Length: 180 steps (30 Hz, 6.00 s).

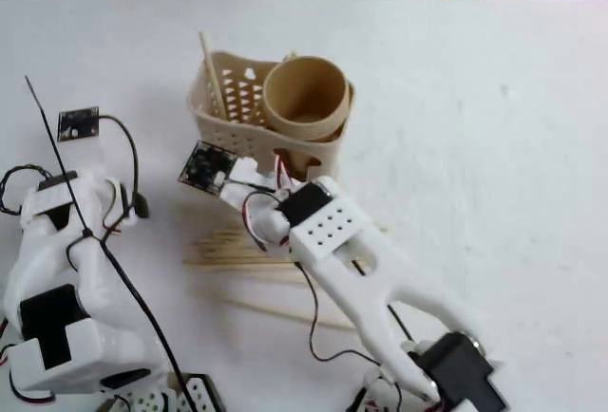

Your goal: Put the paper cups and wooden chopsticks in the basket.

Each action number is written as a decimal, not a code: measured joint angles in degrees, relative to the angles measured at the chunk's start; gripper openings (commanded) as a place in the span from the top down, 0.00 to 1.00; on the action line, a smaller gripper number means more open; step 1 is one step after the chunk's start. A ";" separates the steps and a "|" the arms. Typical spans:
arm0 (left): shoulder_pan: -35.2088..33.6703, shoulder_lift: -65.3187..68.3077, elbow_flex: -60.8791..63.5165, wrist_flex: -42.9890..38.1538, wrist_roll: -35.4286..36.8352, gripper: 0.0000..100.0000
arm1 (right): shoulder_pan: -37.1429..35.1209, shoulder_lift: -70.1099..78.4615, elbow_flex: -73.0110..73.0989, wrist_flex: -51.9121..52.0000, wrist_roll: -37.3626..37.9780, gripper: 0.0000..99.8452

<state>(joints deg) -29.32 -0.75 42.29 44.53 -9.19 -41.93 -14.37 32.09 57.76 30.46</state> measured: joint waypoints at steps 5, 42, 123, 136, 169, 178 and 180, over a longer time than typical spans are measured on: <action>0.00 0.00 0.00 0.00 0.00 0.76 | 2.02 -7.21 4.22 3.16 0.00 0.84; 6.59 0.09 -19.34 39.30 1.58 0.76 | 31.03 -41.67 41.49 0.09 2.90 0.93; 34.11 0.44 -69.54 10.11 17.67 0.83 | 38.77 -68.66 60.84 1.41 9.05 0.92; 19.16 0.35 -80.97 31.21 17.67 0.84 | 38.86 -68.66 60.84 1.41 9.05 0.92; -0.70 7.56 -7.82 -8.70 13.54 0.84 | -10.20 -8.18 21.36 -1.05 10.37 0.85; -0.97 19.25 -24.62 6.15 13.54 0.85 | -11.52 4.22 15.12 -4.48 10.73 0.86; -0.97 20.57 -26.55 7.82 13.54 0.85 | -12.04 5.01 14.95 -4.48 10.73 0.86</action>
<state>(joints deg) -30.29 19.82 15.74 52.35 4.35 -53.98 -9.36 47.03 53.27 41.19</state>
